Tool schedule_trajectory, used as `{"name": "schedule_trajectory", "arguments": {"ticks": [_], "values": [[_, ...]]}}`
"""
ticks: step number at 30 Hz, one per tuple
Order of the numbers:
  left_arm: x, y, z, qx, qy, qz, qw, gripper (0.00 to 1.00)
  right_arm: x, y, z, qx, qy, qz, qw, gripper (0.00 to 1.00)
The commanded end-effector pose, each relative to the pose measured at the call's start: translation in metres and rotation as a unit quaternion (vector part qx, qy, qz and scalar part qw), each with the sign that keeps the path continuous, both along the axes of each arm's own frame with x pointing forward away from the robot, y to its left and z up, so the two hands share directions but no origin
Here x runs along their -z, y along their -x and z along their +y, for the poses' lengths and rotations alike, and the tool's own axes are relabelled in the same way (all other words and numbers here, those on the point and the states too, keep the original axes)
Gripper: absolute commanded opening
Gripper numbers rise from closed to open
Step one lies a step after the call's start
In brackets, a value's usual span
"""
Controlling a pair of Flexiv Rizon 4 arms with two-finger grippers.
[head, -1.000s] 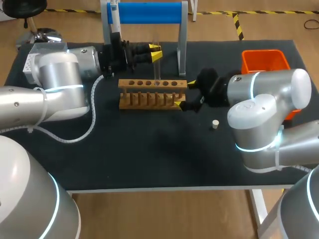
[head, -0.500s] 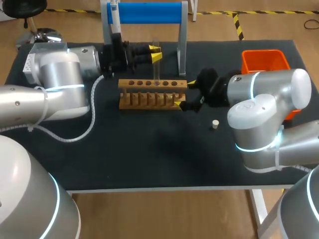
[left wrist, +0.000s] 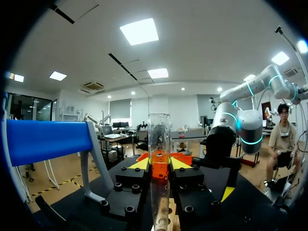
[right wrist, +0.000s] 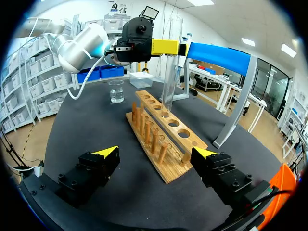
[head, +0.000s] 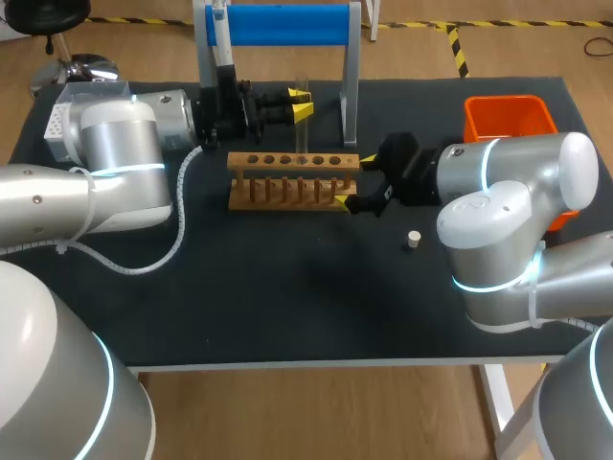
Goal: Invert the test tube, pick up the pipette, mount the tip to pipette, aspirate from beaker and dispense into the tube, eject the tip, return the pipette, and cap with the stopper.
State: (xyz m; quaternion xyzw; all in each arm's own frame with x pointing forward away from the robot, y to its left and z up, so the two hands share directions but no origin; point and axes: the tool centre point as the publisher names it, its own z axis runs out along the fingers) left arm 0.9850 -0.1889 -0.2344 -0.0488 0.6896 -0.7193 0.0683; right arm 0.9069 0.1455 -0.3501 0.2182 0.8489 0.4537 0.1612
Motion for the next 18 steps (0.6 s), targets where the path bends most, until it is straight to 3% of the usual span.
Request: {"name": "schedule_trajectory", "arguments": {"ticks": [1, 18], "values": [[0.003, -0.003, -0.001, 0.002, -0.007, 0.0, 1.0, 0.0, 0.0, 0.001, 0.0, 0.0, 0.0, 0.0, 1.0, 1.0], [0.015, -0.004, 0.0, -0.004, -0.018, 0.005, 1.0, 0.0, 0.0, 0.001, 0.0, 0.0, 0.0, 0.0, 1.0, 1.0]]}}
